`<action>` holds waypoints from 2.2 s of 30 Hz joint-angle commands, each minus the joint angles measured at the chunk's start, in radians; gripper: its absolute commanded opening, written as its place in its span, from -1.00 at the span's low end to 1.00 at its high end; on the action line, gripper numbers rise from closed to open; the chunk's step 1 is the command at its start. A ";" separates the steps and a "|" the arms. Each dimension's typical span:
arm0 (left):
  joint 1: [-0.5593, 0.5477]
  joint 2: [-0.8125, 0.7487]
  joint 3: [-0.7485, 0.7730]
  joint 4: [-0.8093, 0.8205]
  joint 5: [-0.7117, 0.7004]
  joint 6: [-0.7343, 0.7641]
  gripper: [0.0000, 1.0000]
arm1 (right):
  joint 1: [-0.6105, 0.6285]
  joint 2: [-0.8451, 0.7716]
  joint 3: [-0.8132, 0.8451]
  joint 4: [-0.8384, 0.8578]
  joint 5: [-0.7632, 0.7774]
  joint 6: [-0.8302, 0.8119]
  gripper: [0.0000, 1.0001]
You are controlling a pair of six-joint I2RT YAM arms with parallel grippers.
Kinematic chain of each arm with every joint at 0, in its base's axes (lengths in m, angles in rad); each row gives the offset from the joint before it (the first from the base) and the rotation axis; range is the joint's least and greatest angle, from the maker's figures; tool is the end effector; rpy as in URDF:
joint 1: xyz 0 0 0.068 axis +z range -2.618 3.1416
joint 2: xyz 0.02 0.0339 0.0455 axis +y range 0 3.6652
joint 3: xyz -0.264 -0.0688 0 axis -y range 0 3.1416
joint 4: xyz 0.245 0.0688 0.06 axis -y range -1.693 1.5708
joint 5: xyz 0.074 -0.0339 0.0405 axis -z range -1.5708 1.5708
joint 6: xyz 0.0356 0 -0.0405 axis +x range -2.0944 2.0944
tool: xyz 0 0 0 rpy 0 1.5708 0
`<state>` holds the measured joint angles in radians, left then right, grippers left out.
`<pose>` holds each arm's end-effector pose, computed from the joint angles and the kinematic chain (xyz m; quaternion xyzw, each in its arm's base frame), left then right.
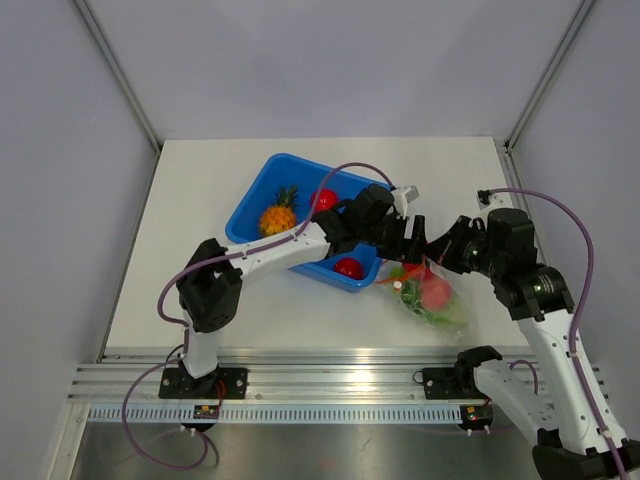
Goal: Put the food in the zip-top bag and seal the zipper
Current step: Place the fake fruit in the zipper food storage bag.
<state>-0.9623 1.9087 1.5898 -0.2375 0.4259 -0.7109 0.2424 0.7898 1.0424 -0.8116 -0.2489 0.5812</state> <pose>0.2448 -0.3771 0.2865 0.2090 0.8348 -0.4762 0.1809 0.1419 0.0441 0.3628 0.0870 0.8657 0.2920 0.3972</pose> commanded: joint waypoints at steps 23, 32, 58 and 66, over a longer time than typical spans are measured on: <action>-0.065 -0.027 -0.063 -0.026 0.066 0.103 0.94 | 0.001 -0.075 -0.021 0.065 -0.038 0.035 -1.00; -0.065 -0.054 -0.051 -0.069 0.073 0.129 0.98 | 0.001 -0.080 -0.004 0.045 -0.009 0.002 -1.00; -0.072 -0.166 0.030 -0.128 -0.021 0.102 0.98 | 0.001 -0.089 0.030 0.102 -0.173 0.151 -1.00; -0.082 -0.137 0.012 -0.137 -0.047 0.110 0.98 | 0.001 -0.167 -0.062 0.011 -0.027 0.236 -1.00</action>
<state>-1.0195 1.7943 1.5688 -0.4252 0.3698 -0.6174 0.2394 0.6392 1.0000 -0.8078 -0.3424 0.7578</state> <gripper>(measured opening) 0.987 0.009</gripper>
